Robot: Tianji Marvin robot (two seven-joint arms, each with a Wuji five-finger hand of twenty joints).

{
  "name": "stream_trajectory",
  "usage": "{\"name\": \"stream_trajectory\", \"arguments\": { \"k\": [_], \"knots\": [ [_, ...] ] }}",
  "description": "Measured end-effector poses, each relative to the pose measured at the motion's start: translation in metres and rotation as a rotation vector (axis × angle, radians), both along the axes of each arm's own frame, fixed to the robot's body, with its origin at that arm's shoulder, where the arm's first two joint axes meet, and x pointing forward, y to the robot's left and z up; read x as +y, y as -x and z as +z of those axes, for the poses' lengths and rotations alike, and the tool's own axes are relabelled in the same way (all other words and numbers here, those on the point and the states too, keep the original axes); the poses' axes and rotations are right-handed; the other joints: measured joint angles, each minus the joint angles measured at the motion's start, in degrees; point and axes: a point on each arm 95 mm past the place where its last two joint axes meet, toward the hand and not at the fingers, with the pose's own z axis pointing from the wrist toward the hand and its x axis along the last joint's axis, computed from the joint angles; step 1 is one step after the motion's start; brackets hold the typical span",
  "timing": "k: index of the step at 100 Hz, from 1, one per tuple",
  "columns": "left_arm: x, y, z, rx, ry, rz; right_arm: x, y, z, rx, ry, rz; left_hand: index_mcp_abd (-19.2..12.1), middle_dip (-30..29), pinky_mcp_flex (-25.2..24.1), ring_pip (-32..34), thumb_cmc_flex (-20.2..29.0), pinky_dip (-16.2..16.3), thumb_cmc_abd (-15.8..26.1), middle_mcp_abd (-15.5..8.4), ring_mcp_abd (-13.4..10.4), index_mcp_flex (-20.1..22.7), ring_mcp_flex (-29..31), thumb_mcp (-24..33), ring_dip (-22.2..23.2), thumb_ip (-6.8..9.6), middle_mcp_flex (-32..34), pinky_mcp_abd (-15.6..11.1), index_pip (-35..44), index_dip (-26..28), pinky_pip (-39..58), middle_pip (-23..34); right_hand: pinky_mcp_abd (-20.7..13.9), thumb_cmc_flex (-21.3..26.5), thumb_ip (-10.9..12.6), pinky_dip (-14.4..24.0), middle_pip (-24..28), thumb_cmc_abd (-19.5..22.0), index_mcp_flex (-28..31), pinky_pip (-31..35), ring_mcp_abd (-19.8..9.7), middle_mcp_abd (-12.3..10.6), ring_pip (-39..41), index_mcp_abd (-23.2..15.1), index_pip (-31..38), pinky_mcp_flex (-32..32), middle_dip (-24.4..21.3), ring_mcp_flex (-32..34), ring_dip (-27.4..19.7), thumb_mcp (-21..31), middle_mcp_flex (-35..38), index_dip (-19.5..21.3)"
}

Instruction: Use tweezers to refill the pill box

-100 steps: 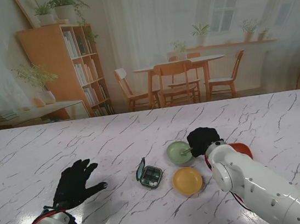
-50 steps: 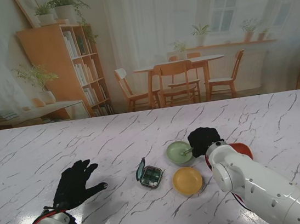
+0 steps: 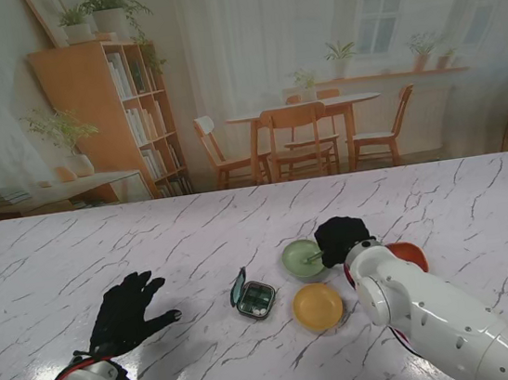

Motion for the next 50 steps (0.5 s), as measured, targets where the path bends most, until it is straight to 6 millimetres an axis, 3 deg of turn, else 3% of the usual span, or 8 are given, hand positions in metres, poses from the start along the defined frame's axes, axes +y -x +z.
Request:
{"name": "stream_trajectory", "arguments": {
  "k": [50],
  "knots": [
    [0.0007, 0.0010, -0.0008, -0.004, 0.002, 0.004, 0.0047, 0.0003, -0.0004, -0.001, -0.045, -0.010, 0.04, 0.00, 0.00, 0.31, 0.00, 0.01, 0.00, 0.00, 0.00, 0.00, 0.01, 0.00, 0.00, 0.00, 0.10, -0.03, 0.00, 0.00, 0.00, 0.00, 0.00, -0.98, -0.01, 0.05, 0.67, -2.13, 0.63, 0.10, 0.02, -0.18, 1.51, 0.47, 0.84, 0.85, 2.14, 2.13, 1.46, 3.32, 2.27, 3.08]
  ]
}}
